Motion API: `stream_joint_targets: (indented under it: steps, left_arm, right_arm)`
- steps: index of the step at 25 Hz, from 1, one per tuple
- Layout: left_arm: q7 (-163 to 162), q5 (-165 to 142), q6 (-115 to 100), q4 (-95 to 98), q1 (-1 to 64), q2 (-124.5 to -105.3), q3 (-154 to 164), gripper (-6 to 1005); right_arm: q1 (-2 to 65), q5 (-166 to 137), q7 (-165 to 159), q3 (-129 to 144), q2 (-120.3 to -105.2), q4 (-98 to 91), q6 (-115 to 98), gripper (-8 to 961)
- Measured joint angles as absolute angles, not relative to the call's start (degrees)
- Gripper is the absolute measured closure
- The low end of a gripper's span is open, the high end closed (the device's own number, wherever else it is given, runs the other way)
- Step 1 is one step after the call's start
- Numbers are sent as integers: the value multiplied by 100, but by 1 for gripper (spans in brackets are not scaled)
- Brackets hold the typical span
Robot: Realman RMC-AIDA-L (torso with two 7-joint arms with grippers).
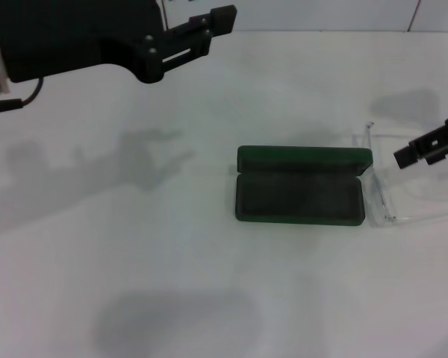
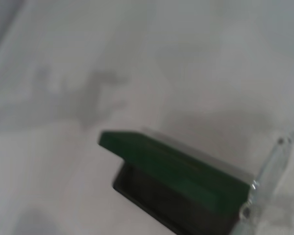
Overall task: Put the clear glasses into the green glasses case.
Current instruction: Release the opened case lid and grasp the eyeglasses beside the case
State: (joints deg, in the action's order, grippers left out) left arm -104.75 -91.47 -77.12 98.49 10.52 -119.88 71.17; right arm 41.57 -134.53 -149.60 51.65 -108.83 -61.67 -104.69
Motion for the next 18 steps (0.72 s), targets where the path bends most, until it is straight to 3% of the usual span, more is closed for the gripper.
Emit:
stream_joint_targets:
  steps: [11,18]
  left_arm:
    - [-10212,-8885,-7765,9298,1191,-11993,7055,602]
    - [-9929,-8810,-7756,9050,1278,-11988,7044,602]
  right_arm:
    - [4662,-14185,-15013,5741,-10850,-5933,-10297,185]
    - [5128,-14294,-14912,6081,-10902,-5117,-9699,189]
